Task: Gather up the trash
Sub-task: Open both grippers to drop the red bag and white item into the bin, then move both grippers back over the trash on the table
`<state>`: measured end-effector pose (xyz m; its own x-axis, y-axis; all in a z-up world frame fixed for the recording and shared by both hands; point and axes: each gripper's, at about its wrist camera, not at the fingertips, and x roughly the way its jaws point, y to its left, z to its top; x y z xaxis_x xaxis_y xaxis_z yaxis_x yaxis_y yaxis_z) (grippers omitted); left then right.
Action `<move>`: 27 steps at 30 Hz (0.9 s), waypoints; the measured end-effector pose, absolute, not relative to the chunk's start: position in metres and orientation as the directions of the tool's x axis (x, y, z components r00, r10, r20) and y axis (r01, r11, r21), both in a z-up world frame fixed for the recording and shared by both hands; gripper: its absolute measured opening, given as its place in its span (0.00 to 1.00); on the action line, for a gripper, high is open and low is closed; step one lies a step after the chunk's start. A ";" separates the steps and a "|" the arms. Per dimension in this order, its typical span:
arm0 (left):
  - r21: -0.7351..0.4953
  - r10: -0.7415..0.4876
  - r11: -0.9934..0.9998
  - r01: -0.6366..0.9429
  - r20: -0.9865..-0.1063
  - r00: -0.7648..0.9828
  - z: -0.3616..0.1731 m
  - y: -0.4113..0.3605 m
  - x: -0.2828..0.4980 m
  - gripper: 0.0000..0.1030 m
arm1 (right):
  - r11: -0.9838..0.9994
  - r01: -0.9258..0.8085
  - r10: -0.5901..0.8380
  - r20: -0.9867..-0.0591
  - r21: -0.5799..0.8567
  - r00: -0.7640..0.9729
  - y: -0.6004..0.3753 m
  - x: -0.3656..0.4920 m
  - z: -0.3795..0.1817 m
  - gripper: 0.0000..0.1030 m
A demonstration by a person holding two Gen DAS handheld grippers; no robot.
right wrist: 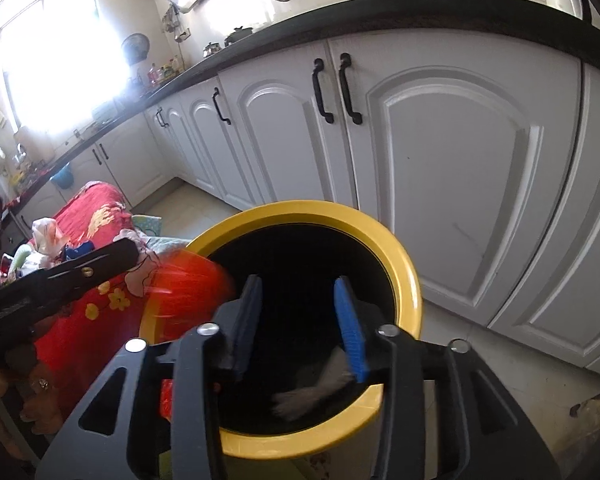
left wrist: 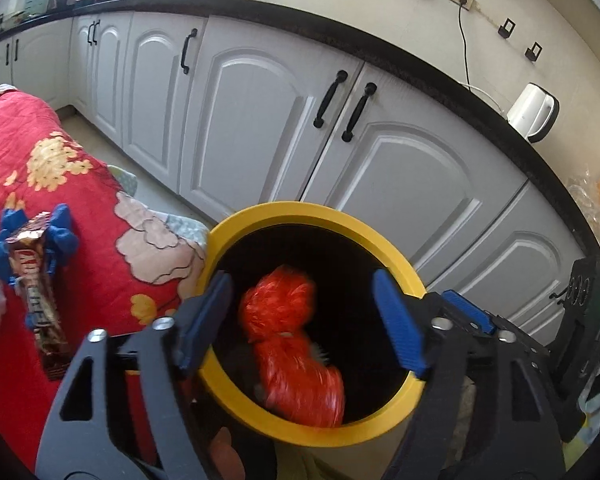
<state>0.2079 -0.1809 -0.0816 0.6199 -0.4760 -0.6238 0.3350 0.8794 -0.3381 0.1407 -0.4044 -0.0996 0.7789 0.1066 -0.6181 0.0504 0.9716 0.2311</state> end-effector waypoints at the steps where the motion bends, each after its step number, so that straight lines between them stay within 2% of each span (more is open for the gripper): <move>1: -0.335 -0.471 0.882 0.330 -0.622 0.625 -0.080 -0.178 0.207 0.75 | 0.971 0.055 0.103 -0.615 0.233 0.782 -0.406 0.140 -0.099 0.44; 5: -0.331 -0.449 0.893 0.306 -0.613 0.650 -0.071 -0.165 0.200 0.89 | 0.967 0.068 0.098 -0.603 0.246 0.792 -0.410 0.136 -0.094 0.49; 16: -0.252 -0.363 0.931 0.265 -0.561 0.744 -0.039 -0.126 0.168 0.89 | 0.965 -0.020 0.167 -0.553 0.261 0.816 -0.377 0.126 -0.067 0.64; 27: -0.225 -0.276 0.956 0.186 -0.488 0.828 -0.006 -0.069 0.141 0.89 | 0.953 -0.148 0.268 -0.512 0.263 0.816 -0.329 0.115 -0.040 0.69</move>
<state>0.1410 -0.0694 -0.0055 0.8280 -0.2761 -0.4880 0.1863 0.9564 -0.2250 0.1152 -0.3295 -0.0397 0.8162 0.2678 -0.5119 -0.1480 0.9534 0.2628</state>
